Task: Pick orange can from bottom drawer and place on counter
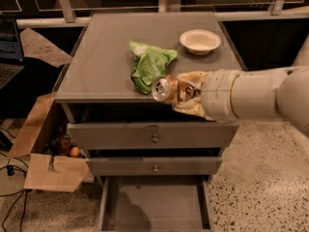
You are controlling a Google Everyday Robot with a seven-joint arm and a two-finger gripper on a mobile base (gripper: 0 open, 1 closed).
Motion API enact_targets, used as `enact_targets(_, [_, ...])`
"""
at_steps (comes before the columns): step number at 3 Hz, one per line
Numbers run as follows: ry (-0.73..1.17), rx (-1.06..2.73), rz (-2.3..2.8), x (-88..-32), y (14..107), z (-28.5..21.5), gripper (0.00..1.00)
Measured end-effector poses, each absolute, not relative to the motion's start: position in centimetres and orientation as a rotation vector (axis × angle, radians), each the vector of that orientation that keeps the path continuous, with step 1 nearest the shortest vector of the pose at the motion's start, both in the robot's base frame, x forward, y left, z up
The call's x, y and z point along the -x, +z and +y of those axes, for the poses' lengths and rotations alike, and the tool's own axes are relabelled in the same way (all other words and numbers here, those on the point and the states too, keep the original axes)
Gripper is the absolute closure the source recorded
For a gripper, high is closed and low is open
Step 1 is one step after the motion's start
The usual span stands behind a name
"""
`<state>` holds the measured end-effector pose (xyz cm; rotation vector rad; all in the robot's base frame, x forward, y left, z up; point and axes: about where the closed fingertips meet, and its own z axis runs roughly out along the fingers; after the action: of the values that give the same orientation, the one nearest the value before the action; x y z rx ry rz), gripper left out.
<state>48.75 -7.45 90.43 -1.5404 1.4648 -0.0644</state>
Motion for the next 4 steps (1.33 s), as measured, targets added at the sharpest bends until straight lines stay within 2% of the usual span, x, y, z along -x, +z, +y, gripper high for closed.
enact_targets(2, [-0.248,1.453,1.540,-52.9,94.7,-11.8,1.00])
enact_targets(4, [-0.327,1.435,1.602,-58.6,96.2,-13.0,1.00])
